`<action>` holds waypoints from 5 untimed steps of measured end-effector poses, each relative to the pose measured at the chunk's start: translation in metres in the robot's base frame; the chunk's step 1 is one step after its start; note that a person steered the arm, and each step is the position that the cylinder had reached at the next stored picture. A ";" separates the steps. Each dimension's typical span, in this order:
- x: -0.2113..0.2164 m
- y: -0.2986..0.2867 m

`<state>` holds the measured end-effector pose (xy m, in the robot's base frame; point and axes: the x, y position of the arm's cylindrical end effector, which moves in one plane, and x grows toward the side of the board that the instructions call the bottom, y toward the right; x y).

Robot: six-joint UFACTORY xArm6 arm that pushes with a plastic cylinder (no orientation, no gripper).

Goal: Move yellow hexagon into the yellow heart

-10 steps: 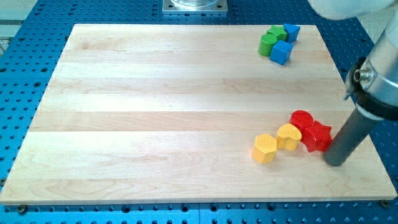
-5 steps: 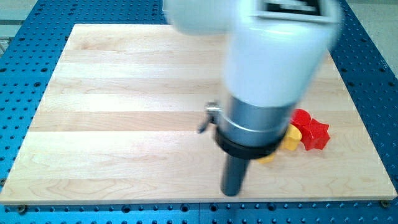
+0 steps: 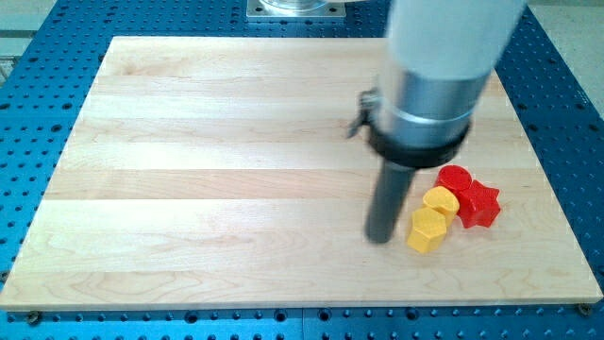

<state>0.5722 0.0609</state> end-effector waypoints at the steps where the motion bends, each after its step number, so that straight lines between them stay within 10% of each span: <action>1: 0.046 -0.005; 5: -0.014 0.073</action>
<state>0.5579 0.1340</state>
